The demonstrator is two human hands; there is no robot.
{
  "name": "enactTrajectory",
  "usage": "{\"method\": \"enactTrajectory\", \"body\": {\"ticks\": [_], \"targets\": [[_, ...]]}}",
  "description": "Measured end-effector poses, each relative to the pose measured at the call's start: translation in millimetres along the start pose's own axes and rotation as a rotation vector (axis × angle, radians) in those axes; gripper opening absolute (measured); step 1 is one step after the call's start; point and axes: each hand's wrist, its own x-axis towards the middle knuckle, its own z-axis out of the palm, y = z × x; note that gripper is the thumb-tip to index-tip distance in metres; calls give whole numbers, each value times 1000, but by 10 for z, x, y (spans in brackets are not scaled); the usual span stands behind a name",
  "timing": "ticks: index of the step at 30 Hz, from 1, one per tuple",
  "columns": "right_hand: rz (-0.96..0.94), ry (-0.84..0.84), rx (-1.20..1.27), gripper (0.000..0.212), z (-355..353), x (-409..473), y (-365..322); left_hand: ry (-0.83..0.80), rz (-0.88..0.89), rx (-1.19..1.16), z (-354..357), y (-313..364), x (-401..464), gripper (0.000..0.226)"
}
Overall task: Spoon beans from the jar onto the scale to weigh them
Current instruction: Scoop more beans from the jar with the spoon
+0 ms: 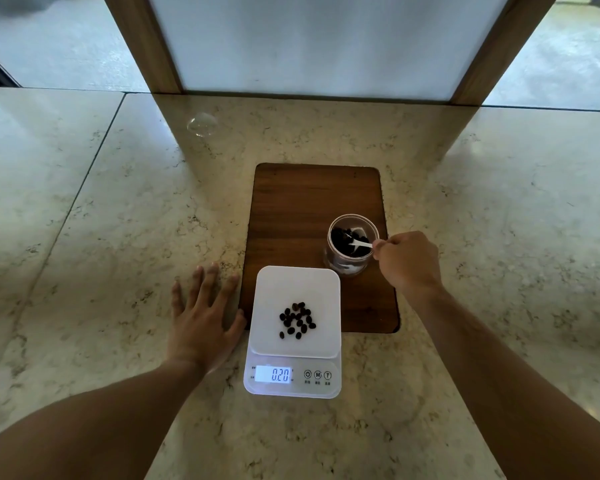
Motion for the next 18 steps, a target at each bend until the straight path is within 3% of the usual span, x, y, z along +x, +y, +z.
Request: {"method": "enactTrajectory", "body": {"ticks": [18], "targets": [[180, -124, 231, 30, -132, -105, 47, -11, 5, 30, 46, -36, 14, 71]]}}
